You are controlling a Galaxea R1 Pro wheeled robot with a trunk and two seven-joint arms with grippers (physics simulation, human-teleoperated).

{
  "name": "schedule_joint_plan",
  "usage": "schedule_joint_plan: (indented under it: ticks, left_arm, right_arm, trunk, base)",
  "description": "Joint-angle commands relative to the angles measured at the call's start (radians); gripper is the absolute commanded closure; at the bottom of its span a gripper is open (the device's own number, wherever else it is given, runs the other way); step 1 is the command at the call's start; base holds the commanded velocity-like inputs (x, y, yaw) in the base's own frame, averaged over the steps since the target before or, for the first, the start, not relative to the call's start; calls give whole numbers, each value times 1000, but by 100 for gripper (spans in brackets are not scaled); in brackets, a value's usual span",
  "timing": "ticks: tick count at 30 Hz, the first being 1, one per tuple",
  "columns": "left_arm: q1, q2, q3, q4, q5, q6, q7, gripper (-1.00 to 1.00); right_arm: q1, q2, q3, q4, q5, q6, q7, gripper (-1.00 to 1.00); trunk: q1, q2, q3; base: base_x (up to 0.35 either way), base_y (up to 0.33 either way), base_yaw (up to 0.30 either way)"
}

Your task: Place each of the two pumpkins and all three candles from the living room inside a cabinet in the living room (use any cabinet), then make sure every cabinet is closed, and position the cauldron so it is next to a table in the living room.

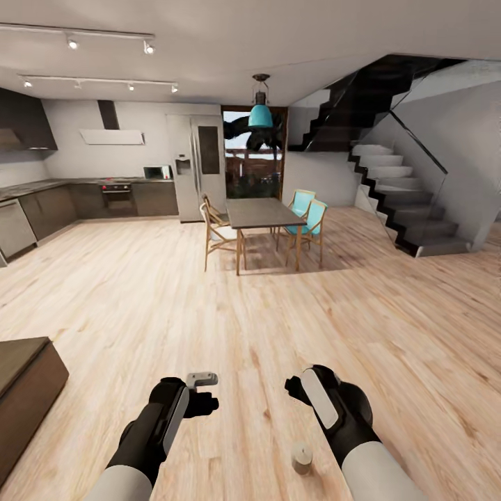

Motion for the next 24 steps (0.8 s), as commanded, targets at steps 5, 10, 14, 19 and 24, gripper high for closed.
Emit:
schedule_joint_plan:
  ticks: [5, 10, 14, 19, 24]
  left_arm:
    - [0, 0, 0, 0, 0, 0, 0, -100]
    - [0, 0, 0, 0, 0, 0, 0, -100]
    - [0, 0, 0, 0, 0, 0, 0, -100]
    - [0, 0, 1, 0, 0, 0, 0, -100]
    - [0, 0, 1, 0, 0, 0, 0, -100]
  right_arm:
    - [0, 0, 0, 0, 0, -11, 0, -100]
    - [0, 0, 11, 0, 2, -14, 0, -100]
    - [2, 4, 16, -1, 11, -14, 0, -100]
    - [2, 6, 17, -1, 14, -14, 0, -100]
    - [2, 7, 17, 0, 14, -20, 0, -100]
  trunk:
    - [0, 0, 0]
    - [0, 0, 0]
    - [0, 0, 0]
    - [0, 0, 0]
    - [0, 0, 0]
  base:
    - [325, 0, -121]
    - [325, 0, -95]
    - [325, 0, -11]
    - [324, 79, -1]
    - [307, 183, 0]
